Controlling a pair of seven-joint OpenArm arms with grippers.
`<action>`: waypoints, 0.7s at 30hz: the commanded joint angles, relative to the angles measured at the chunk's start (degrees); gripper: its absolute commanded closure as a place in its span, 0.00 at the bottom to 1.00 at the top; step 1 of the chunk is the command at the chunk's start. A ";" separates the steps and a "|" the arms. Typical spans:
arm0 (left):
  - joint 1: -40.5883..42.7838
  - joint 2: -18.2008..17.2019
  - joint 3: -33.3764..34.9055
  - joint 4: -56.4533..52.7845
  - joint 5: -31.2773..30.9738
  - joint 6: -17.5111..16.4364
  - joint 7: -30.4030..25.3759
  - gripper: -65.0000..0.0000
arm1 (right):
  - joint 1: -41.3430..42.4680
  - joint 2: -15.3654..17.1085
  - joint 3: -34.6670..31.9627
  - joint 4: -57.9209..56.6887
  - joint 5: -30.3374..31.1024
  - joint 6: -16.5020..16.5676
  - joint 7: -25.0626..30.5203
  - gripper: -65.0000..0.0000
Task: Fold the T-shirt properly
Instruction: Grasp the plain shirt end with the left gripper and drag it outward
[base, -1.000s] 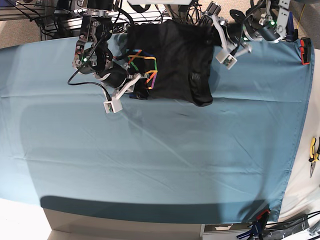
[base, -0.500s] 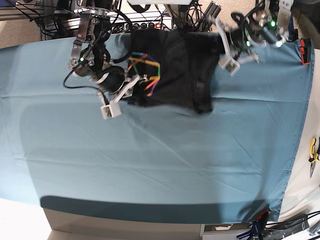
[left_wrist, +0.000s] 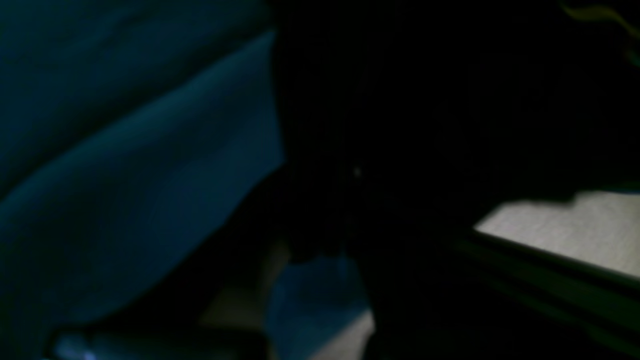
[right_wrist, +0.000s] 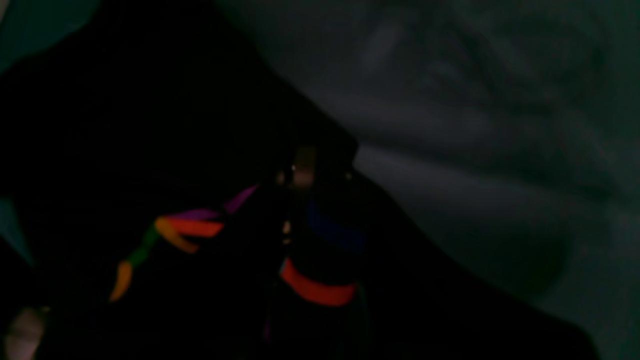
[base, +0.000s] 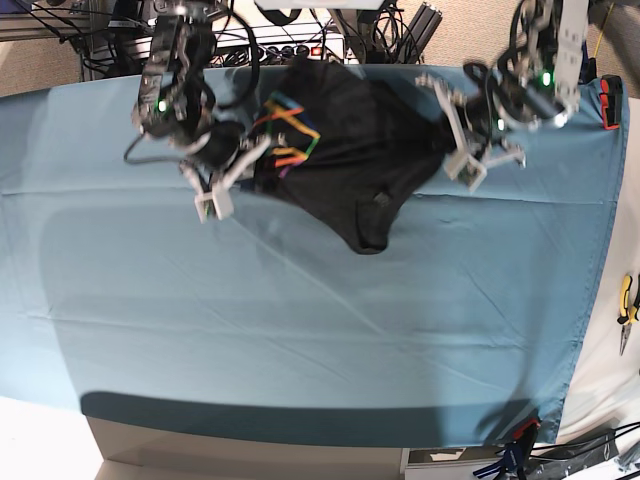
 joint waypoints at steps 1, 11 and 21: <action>-1.60 -0.39 0.33 -0.20 -0.44 0.35 -1.40 1.00 | -0.28 0.15 0.07 1.18 1.42 0.35 1.03 1.00; -14.80 1.60 6.36 -11.34 -0.46 0.33 -1.42 1.00 | -5.05 0.13 0.07 1.18 7.65 0.35 -0.13 1.00; -26.36 4.39 14.86 -22.25 0.61 -0.28 -2.51 1.00 | -7.10 -1.73 -1.79 1.18 11.43 0.42 -1.55 1.00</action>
